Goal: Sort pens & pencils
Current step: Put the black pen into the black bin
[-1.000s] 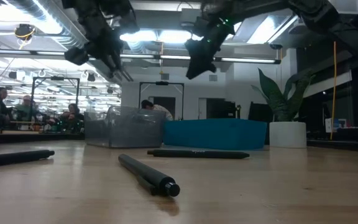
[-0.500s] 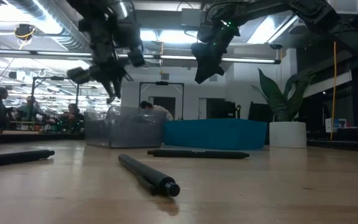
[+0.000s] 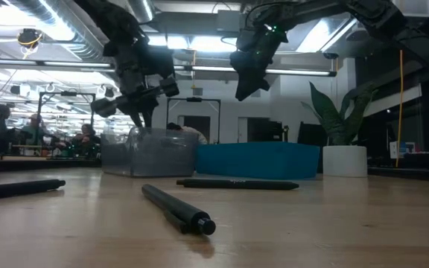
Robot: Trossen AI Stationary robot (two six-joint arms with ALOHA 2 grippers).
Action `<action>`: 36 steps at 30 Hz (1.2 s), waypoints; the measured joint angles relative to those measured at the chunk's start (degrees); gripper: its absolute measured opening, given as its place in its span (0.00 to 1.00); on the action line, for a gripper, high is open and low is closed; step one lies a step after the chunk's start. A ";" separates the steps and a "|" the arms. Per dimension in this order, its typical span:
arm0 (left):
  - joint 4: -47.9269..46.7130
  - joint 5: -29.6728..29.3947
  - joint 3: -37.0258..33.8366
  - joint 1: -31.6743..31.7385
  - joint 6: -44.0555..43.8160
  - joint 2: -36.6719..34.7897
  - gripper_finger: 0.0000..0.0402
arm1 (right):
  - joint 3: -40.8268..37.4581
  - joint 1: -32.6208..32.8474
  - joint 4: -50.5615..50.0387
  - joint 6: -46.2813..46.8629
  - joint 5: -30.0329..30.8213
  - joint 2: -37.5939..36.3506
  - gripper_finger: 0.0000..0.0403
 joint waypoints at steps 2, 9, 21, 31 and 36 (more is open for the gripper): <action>0.00 0.00 0.00 0.55 0.01 -0.09 0.07 | 0.00 0.00 -0.11 -0.05 -0.01 0.00 0.22; -0.29 -0.68 0.00 0.97 1.25 -0.09 0.07 | 0.00 0.00 -0.10 -0.09 0.00 0.00 0.22; 5.47 -4.58 0.00 0.61 1.77 -0.09 0.27 | 0.00 0.00 -0.06 0.19 -0.02 0.00 0.22; 10.63 -7.61 -0.07 -6.07 11.41 -9.01 0.27 | 0.00 0.00 -2.48 0.04 0.04 0.00 0.22; 0.00 -16.51 -0.07 -14.10 6.74 -20.64 0.27 | 0.00 -0.38 -3.53 0.28 0.07 0.02 0.22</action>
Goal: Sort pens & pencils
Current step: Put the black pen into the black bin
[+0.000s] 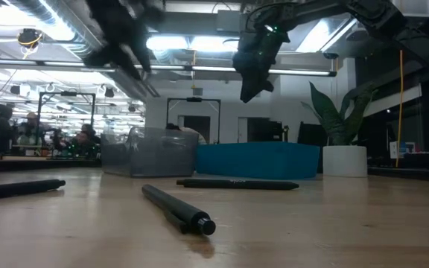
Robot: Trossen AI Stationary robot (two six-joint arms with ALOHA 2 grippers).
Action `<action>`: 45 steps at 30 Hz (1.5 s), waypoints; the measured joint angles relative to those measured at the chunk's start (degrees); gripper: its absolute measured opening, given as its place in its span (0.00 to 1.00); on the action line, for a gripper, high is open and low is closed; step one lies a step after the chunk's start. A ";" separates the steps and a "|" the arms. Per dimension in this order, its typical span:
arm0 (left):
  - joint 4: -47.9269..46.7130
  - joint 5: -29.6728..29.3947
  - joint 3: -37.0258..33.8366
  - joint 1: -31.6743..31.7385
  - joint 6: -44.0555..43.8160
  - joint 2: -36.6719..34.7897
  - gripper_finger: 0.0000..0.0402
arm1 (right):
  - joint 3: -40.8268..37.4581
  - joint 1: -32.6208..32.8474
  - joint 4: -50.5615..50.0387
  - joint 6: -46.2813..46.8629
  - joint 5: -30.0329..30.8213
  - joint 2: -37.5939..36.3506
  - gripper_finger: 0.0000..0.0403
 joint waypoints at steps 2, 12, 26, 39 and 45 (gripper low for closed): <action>-2.19 -1.60 0.00 -5.77 -4.62 -3.39 0.27 | 0.00 -0.08 0.03 0.92 0.02 0.00 0.22; 7.91 -5.00 0.04 -33.97 -11.30 -2.64 0.27 | 0.00 0.10 -0.25 3.04 -0.03 0.00 0.22; 8.90 -7.47 0.04 -48.04 -11.29 7.17 0.27 | -0.02 1.47 -2.57 5.85 0.04 0.00 0.22; 8.50 -13.74 0.04 -47.86 -23.37 8.91 0.27 | -0.02 1.77 -2.87 5.84 0.00 0.00 0.22; 1.61 -16.13 0.04 -52.80 -50.94 11.55 0.27 | -0.02 2.54 -3.16 4.37 0.02 0.00 0.22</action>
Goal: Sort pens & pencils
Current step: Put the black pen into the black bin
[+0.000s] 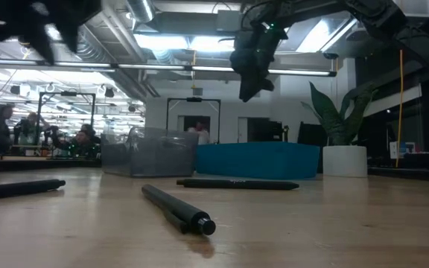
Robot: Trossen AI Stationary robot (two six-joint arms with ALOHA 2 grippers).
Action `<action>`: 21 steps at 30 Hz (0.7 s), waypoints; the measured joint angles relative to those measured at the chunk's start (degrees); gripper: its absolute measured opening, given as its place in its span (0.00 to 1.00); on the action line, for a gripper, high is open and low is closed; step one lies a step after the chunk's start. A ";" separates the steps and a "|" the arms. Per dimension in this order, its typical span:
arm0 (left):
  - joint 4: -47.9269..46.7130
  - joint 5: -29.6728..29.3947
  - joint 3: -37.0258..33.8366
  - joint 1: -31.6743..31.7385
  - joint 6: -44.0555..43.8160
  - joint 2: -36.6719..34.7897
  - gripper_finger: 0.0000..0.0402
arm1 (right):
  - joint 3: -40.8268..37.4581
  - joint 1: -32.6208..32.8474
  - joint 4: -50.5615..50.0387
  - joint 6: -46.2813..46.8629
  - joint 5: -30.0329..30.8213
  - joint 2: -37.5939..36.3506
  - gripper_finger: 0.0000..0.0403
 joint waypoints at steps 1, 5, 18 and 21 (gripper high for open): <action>-0.44 0.45 0.00 -0.73 -3.98 0.63 0.27 | 0.00 0.13 0.06 -0.26 -0.01 0.00 0.22; -0.36 0.31 0.02 -3.10 -17.08 3.22 0.27 | 0.00 0.18 0.06 -1.08 -0.07 0.00 0.22; -2.32 5.14 -0.02 -3.50 -21.75 9.97 0.27 | 0.00 0.13 0.10 -1.76 -1.29 0.00 0.22; -2.53 4.97 -0.02 -2.95 -21.66 9.97 0.27 | 0.00 0.16 0.10 -1.76 -1.36 0.00 0.22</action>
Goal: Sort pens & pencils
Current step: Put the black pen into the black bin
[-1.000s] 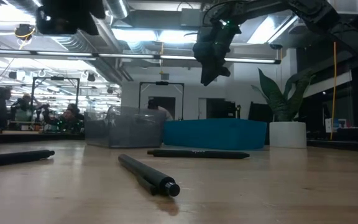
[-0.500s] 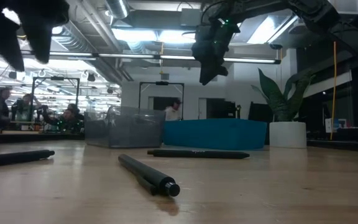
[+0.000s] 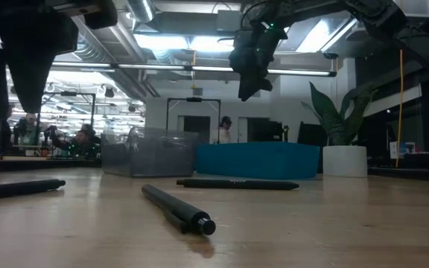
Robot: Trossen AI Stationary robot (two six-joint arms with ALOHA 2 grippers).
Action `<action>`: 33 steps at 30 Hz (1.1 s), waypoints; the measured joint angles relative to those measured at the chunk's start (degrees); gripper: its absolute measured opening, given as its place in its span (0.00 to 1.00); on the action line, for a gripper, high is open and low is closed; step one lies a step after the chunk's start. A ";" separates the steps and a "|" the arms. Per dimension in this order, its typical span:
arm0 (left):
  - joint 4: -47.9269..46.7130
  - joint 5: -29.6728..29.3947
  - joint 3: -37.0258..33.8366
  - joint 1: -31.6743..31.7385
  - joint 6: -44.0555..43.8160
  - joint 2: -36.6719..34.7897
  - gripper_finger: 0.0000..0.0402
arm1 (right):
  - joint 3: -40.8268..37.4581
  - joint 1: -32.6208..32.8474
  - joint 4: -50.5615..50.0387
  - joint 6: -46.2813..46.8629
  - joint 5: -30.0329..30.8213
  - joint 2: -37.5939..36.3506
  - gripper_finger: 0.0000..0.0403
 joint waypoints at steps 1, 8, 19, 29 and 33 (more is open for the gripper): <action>-0.02 0.00 0.00 0.09 0.12 0.02 0.27 | 0.00 -0.02 0.00 0.00 -0.07 0.00 0.22; 0.68 2.04 0.02 0.46 1.07 2.65 0.27 | 0.00 0.00 0.04 0.00 -0.18 0.00 0.22; 4.90 4.44 0.02 1.43 3.74 6.58 0.27 | 0.00 0.00 0.39 0.00 -0.23 0.00 0.22; 7.10 6.94 0.00 3.19 7.87 10.02 0.27 | 0.00 0.00 0.37 0.00 -0.25 0.00 0.22; 7.19 9.44 -0.04 3.26 9.06 11.92 0.27 | 0.00 -0.02 0.37 -0.02 -0.27 0.00 0.22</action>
